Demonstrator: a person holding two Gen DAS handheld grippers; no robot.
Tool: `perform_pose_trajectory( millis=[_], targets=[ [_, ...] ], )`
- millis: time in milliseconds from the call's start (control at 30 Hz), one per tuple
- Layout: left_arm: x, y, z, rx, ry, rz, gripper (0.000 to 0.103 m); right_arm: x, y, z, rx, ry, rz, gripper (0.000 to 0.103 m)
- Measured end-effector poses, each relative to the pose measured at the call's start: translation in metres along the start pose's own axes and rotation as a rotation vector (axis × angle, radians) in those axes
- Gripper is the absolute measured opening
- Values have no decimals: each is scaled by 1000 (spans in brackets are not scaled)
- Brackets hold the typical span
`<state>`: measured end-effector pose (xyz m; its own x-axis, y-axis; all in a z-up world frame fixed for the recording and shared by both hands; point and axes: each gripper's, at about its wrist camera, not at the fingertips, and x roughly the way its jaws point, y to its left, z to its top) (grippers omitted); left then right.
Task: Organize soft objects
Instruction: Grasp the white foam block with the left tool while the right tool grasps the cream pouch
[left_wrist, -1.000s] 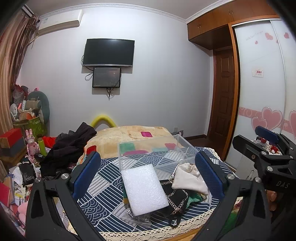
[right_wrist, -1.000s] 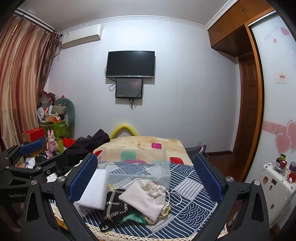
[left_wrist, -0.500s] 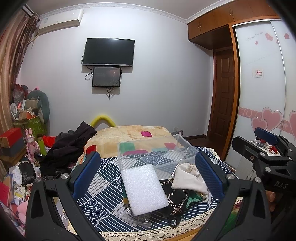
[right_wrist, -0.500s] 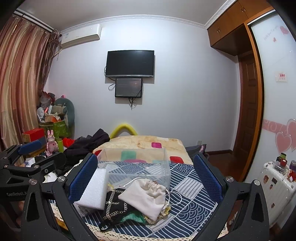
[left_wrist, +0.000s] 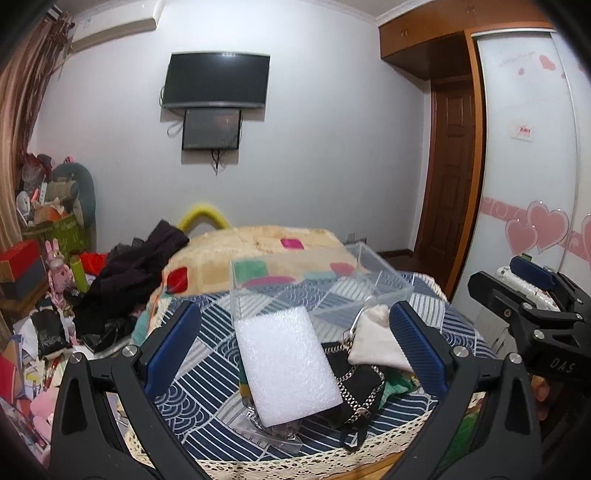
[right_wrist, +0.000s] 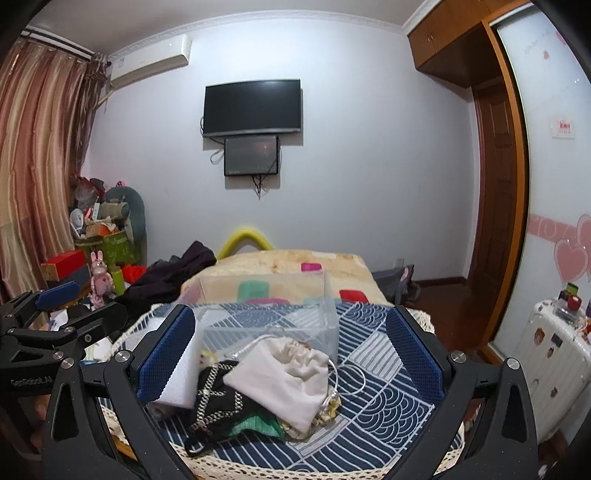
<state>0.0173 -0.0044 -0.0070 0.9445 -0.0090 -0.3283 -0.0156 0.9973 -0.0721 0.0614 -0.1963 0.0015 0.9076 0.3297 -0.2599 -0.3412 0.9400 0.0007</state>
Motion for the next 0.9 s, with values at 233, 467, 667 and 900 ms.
perform_pose_trajectory(
  millis=[233,467,667,900],
  targets=[
    [47,6,-17,-38,132,-20,103,30,-13,-15,33,110,-3,103],
    [89,11,-37,-46,242,44,103,60,-22,-30,86,236,35,103],
    [108,13,-51,-42,278,43,103,83,-15,-44,37,302,2,103],
    [110,17,-58,-86,282,-22,90,99,-15,-40,40,329,21,88]
  ],
)
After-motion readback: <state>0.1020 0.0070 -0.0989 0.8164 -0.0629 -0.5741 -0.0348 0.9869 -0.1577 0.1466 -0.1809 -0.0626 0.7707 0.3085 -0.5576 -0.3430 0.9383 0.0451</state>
